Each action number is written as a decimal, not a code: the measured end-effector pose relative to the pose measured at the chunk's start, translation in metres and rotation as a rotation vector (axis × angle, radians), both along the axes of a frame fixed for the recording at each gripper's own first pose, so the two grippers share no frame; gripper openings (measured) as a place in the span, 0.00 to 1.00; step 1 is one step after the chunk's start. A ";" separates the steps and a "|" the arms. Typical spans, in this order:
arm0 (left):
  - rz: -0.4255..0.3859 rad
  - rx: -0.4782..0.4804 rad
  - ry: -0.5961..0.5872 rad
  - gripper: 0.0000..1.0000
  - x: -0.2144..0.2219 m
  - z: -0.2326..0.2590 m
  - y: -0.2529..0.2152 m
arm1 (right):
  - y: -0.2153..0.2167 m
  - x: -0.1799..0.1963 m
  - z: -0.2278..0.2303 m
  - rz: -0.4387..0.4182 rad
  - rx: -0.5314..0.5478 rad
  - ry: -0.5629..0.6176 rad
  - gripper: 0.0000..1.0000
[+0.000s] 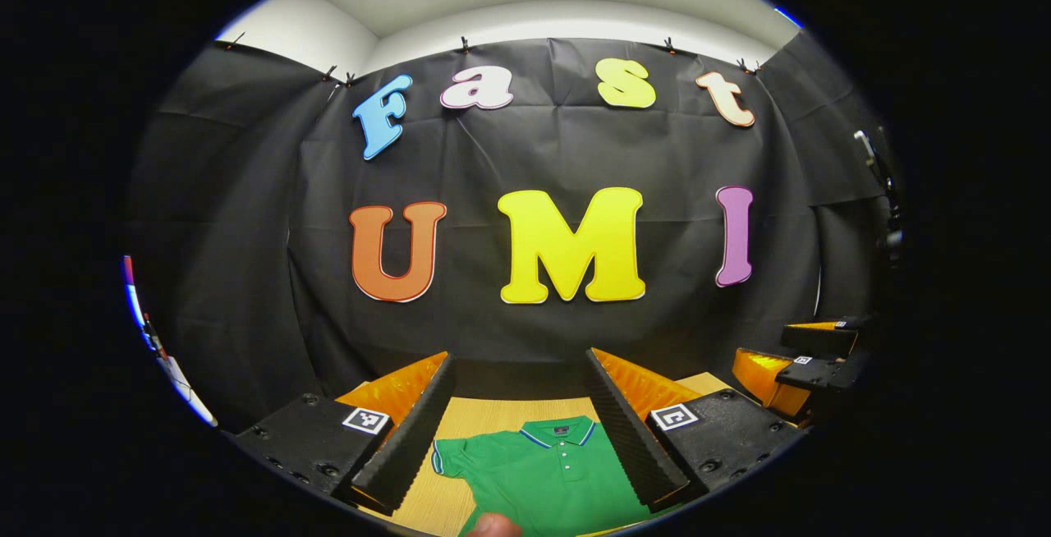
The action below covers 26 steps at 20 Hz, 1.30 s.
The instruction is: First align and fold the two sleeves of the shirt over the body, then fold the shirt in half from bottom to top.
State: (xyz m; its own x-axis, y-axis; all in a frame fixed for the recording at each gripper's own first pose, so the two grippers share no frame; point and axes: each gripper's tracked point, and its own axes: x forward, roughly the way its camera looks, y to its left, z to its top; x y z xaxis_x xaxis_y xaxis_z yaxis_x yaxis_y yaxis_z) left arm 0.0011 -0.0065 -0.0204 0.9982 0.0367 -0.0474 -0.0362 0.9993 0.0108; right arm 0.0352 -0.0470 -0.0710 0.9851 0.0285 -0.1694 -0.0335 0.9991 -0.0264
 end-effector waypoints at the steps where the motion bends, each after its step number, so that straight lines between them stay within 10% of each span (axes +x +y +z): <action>1: 0.006 0.007 0.004 1.00 0.001 -0.001 0.001 | -0.006 0.006 -0.010 -0.002 -0.008 0.019 0.95; 26: 0.166 0.004 0.127 0.99 0.023 -0.047 0.016 | -0.104 0.191 -0.336 0.036 -0.016 0.591 0.95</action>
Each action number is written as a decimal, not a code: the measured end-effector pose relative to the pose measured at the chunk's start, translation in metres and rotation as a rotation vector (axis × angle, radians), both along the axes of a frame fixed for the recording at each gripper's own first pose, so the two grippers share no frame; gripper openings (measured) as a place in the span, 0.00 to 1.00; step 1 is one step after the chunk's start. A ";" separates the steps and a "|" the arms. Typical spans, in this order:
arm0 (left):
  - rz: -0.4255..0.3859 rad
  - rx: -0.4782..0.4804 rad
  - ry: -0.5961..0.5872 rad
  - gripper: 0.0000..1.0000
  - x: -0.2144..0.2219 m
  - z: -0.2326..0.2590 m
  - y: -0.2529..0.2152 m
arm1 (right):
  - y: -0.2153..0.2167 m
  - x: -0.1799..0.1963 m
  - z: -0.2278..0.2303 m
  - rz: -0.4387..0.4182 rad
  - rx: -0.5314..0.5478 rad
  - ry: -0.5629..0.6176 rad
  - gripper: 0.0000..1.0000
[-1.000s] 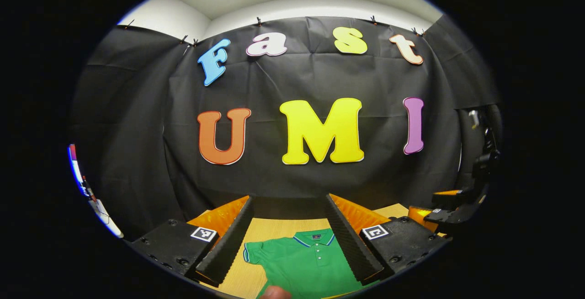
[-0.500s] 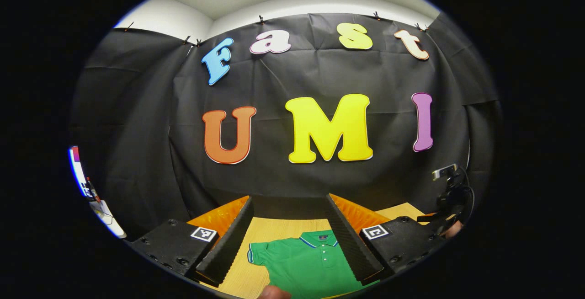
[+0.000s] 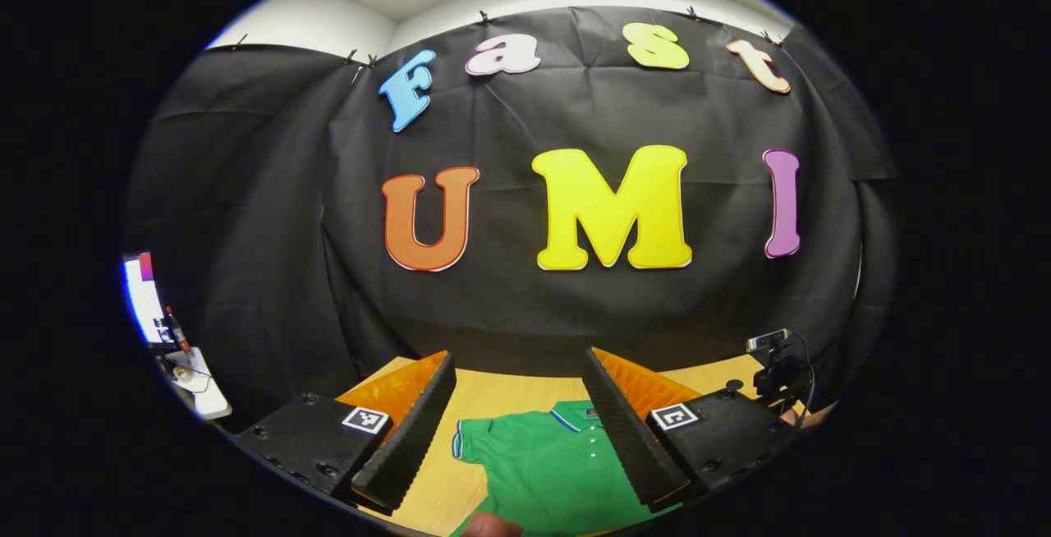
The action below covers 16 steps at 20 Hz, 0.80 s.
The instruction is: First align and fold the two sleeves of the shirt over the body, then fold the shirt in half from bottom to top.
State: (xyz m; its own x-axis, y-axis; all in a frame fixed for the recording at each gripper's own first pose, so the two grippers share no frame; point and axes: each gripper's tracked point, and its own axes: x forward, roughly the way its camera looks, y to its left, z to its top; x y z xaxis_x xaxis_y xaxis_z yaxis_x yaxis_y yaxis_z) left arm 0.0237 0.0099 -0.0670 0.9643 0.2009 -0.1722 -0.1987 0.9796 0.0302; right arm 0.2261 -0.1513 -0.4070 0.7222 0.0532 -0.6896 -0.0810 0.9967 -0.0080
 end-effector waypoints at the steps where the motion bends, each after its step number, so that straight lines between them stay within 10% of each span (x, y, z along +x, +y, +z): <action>1: 0.010 -0.001 0.010 1.00 0.000 -0.003 0.001 | -0.002 0.005 -0.002 0.001 -0.005 0.002 0.95; 8: 0.034 0.005 0.044 1.00 -0.001 -0.014 0.005 | 0.001 0.014 -0.026 -0.024 0.025 0.068 0.68; 12: 0.027 -0.018 0.068 1.00 0.000 -0.024 -0.002 | 0.002 0.009 -0.029 -0.039 0.056 0.076 0.38; 14: 0.018 -0.021 0.070 1.00 0.000 -0.024 -0.006 | 0.004 0.010 -0.026 -0.043 0.070 0.078 0.05; 16: 0.013 -0.007 0.066 1.00 -0.001 -0.022 -0.007 | 0.004 0.009 -0.026 -0.050 0.078 0.080 0.00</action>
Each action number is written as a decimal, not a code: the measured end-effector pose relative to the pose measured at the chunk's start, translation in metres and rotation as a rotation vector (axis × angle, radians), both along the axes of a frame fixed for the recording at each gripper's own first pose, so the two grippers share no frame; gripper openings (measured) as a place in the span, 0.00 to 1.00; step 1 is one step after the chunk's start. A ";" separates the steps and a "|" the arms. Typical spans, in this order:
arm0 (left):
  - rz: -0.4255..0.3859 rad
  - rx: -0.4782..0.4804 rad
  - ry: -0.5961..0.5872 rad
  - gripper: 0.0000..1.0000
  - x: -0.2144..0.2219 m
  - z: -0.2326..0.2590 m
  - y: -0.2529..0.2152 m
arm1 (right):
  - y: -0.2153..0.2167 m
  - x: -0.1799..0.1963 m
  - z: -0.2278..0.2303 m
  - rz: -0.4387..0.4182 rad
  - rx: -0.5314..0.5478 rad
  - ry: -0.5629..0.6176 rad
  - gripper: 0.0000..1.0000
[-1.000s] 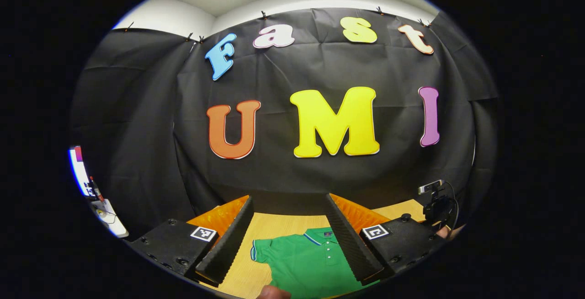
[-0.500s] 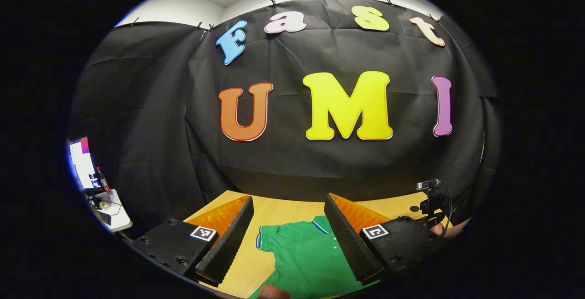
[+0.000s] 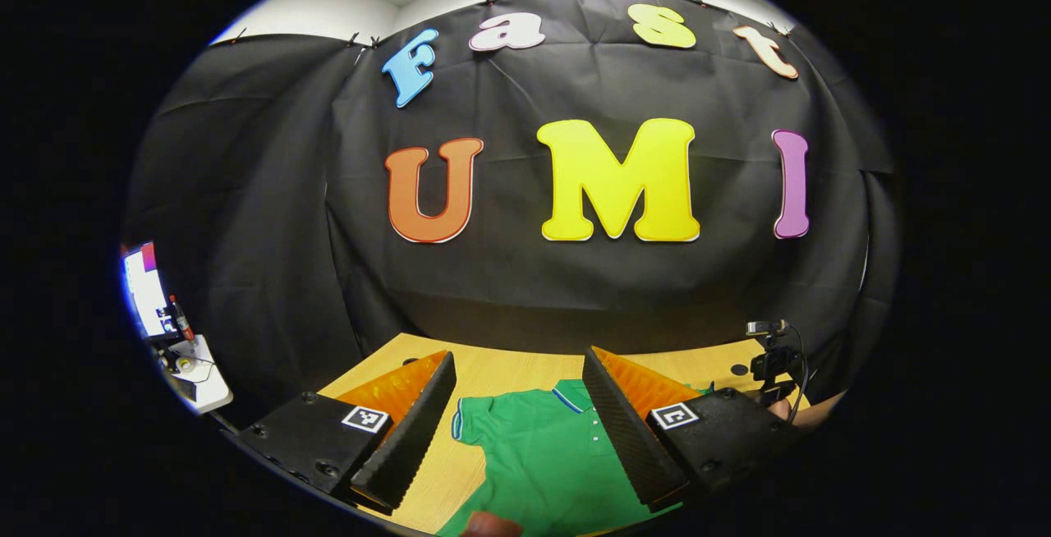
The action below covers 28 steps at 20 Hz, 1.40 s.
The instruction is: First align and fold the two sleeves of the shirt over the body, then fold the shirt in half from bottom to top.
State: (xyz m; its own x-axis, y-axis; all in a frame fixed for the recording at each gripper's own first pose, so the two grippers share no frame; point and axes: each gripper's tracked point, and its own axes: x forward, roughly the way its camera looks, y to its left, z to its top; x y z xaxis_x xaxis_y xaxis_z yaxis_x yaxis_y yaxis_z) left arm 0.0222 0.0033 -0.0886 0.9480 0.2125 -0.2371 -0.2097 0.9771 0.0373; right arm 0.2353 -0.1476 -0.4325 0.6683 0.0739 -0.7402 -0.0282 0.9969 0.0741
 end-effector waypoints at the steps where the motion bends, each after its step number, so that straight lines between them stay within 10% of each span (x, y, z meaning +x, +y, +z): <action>1: -0.002 0.006 -0.002 1.00 0.000 0.001 0.001 | 0.000 0.000 0.001 -0.003 0.000 0.005 0.00; 9: 0.016 -0.011 -0.008 1.00 -0.005 0.001 0.012 | 0.017 -0.006 0.057 -0.045 0.017 -0.054 0.00; 23: 0.149 0.000 -0.015 0.99 -0.045 0.008 0.101 | 0.214 -0.011 0.080 0.091 0.075 -0.016 0.00; 26: 0.165 -0.014 -0.011 1.00 -0.052 0.002 0.119 | 0.246 -0.018 0.092 0.109 0.162 -0.022 0.13; 28: 0.167 -0.022 0.000 1.00 -0.052 -0.003 0.131 | 0.253 -0.023 0.109 0.133 0.161 -0.064 0.44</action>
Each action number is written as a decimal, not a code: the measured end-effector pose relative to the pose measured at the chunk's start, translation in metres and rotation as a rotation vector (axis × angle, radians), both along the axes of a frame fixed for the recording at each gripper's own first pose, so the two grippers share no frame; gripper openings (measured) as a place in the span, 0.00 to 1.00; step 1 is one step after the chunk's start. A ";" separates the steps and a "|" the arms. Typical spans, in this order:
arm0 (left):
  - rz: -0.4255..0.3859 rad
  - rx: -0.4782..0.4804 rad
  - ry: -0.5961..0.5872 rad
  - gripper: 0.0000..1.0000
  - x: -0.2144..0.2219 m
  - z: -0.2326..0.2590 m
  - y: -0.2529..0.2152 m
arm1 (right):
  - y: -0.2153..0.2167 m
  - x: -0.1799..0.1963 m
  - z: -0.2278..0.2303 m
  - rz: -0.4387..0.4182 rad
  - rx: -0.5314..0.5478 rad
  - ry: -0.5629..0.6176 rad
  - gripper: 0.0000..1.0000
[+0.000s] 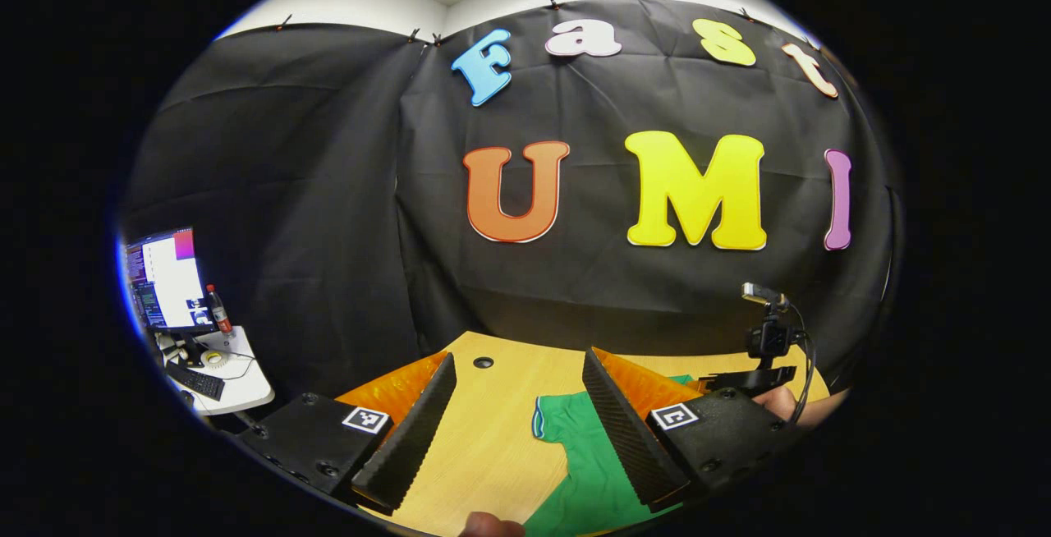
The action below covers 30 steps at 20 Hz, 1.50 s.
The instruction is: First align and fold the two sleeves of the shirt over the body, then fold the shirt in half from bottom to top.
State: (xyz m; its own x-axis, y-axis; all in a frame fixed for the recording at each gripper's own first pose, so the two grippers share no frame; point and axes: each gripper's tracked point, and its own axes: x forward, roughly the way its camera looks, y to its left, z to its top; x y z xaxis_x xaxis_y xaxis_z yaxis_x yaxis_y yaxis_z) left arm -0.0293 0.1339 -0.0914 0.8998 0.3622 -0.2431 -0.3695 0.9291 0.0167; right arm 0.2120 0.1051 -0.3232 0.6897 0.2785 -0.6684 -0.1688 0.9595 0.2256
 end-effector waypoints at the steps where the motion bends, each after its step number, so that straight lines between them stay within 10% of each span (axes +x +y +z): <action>1: -0.004 -0.006 0.001 1.00 -0.002 -0.004 0.005 | 0.001 -0.003 0.010 0.009 -0.011 -0.026 0.61; 3: -0.018 -0.018 -0.002 1.00 0.003 -0.006 0.010 | -0.006 -0.007 0.028 0.000 -0.040 -0.077 0.95; 19: -0.266 -0.298 0.209 0.98 0.086 -0.158 0.008 | -0.085 -0.153 0.193 -0.114 -0.129 -0.336 0.96; 30: -0.338 -0.430 0.467 0.97 0.130 -0.302 0.009 | -0.134 -0.210 0.219 -0.263 -0.208 -0.364 0.96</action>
